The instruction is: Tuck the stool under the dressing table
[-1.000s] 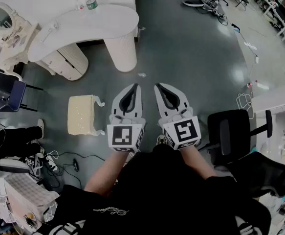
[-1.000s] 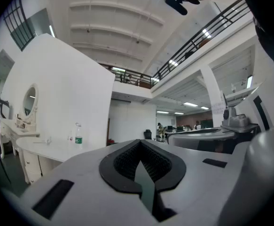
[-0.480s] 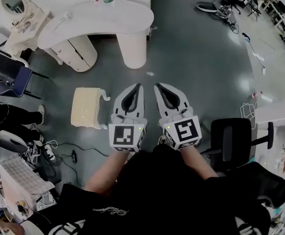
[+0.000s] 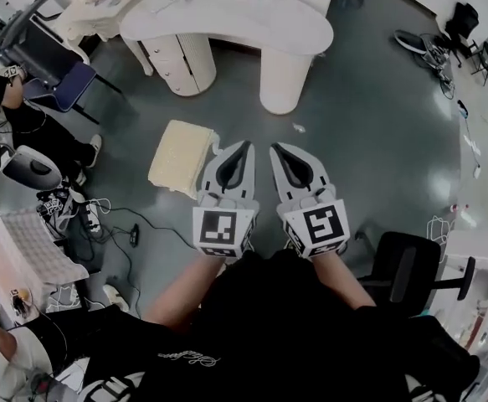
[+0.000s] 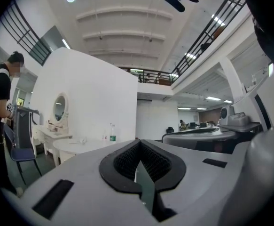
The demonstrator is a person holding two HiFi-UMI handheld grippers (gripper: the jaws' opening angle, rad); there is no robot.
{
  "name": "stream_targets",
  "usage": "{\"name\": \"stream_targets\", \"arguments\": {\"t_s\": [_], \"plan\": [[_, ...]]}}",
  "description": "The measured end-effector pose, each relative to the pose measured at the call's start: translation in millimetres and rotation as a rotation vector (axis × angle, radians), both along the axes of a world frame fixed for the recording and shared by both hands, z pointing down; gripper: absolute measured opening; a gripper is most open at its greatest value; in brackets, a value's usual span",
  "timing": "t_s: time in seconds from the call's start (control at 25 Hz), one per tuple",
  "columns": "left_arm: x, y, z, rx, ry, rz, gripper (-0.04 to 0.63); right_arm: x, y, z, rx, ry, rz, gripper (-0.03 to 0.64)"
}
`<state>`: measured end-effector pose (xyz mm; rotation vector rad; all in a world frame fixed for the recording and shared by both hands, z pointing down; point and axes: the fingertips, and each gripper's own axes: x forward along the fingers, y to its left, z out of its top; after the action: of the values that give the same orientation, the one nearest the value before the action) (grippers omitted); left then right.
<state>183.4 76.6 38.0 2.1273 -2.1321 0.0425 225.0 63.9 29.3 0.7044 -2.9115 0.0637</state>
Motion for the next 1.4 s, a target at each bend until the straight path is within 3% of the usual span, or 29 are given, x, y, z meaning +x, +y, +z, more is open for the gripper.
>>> {"name": "stream_targets", "arguments": {"t_s": [0.64,1.0,1.4], "plan": [[-159,113,13,-0.043,-0.020,-0.318,0.005,-160,100,17,-0.032,0.000,-0.335,0.004],[-242,125,24,-0.073,-0.052,-0.501,0.005,-244,95,25,-0.053,-0.031,-0.490,0.003],[-321,102,33,-0.123,-0.048,-0.639,0.005,-331,63,30,-0.075,-0.034,-0.631,0.004]]}}
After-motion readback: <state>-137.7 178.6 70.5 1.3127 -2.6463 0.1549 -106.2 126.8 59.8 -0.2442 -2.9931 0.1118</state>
